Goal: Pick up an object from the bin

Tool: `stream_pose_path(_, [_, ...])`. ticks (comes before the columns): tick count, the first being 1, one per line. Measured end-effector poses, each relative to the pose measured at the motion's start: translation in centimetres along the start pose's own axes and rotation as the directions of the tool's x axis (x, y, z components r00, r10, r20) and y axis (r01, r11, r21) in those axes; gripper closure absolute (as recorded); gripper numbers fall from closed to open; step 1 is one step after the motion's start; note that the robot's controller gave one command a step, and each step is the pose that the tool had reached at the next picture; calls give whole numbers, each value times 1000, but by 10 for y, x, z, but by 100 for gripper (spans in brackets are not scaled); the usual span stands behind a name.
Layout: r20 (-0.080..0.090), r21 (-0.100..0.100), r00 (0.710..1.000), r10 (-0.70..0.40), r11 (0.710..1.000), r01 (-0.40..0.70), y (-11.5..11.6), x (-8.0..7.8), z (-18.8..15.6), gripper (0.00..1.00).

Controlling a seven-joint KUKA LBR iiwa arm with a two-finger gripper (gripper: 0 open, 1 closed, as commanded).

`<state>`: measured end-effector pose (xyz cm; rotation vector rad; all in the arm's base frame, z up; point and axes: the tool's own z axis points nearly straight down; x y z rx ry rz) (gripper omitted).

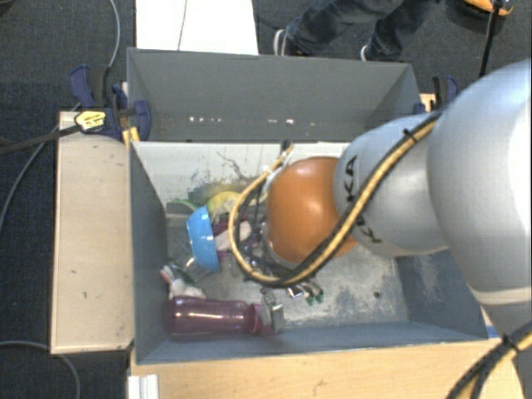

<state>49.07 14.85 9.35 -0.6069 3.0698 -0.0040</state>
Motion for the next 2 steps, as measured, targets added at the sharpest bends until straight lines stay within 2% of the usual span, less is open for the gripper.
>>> stream_pose_path(1, [-2,2,995,-98,995,98,14,-7,-13,0])
stream_pose_path(2, [2,-2,999,-40,999,40,21,-7,-22,0])
